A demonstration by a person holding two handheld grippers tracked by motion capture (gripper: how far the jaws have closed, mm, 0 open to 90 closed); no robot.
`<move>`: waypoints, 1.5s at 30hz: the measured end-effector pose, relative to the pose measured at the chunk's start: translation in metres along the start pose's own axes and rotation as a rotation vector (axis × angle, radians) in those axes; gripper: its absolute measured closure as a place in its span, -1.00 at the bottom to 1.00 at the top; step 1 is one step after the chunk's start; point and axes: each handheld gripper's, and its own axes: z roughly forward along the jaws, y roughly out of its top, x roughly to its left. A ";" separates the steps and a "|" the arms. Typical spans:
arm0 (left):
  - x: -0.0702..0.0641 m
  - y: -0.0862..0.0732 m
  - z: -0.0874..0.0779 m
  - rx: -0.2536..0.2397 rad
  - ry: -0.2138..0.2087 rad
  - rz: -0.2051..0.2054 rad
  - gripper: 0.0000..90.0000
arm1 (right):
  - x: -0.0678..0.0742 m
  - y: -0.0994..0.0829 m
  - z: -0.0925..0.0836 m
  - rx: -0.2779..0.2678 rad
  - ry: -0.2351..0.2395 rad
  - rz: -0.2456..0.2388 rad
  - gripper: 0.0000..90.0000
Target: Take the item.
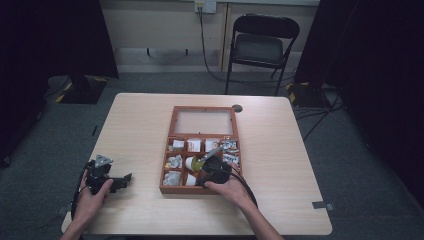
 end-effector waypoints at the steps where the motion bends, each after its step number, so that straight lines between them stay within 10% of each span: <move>1: 0.000 0.000 0.000 -0.001 0.001 0.000 -1.00 | 0.000 0.000 0.000 -0.002 -0.002 -0.001 0.11; 45: 0.000 0.000 0.000 0.000 0.000 0.001 -1.00 | -0.006 -0.003 -0.009 -0.095 0.052 0.048 0.23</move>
